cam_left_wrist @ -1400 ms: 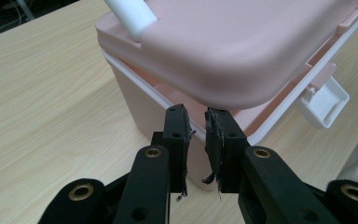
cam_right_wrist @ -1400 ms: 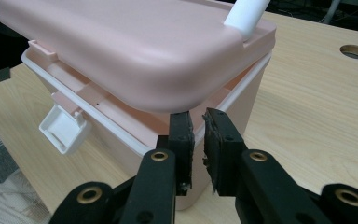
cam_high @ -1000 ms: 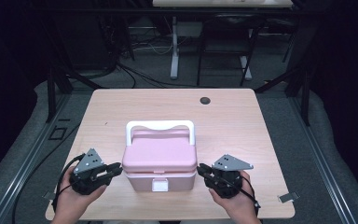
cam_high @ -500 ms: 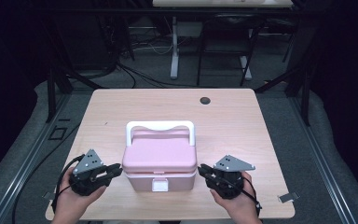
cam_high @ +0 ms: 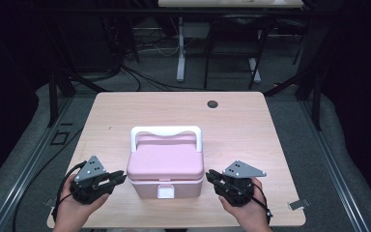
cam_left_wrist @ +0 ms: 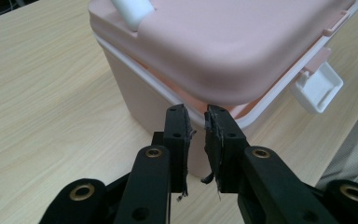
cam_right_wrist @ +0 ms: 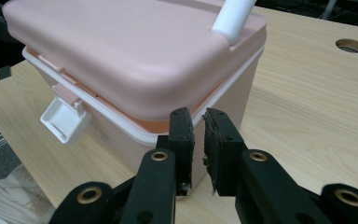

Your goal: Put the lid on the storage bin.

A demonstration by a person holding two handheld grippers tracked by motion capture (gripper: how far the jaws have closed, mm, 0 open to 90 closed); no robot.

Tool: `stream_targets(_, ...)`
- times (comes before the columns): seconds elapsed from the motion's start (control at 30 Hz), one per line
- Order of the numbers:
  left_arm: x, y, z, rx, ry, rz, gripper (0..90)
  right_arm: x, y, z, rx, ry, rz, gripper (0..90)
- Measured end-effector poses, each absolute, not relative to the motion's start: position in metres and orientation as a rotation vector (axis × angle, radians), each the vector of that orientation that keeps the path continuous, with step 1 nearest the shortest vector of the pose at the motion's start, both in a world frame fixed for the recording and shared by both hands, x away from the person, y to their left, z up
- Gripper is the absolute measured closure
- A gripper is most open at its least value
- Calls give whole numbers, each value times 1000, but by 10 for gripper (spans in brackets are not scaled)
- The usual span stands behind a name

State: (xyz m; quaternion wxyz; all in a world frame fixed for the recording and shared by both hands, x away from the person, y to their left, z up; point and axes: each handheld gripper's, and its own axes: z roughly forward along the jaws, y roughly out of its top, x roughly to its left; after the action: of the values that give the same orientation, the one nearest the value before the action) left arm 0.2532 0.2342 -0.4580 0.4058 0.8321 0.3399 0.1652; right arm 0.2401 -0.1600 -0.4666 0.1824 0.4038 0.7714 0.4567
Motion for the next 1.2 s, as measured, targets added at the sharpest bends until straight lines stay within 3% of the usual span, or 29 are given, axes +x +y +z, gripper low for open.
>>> stream_targets(0.9, 271, 244, -452, 2057, 909, 458, 782, 256, -169, -462, 1194, 2111, 1302, 783)
stream_targets(1.2, 282, 248, -452, 2045, 930, 460, 743, 264, -171, -463, 1182, 2066, 1293, 645)
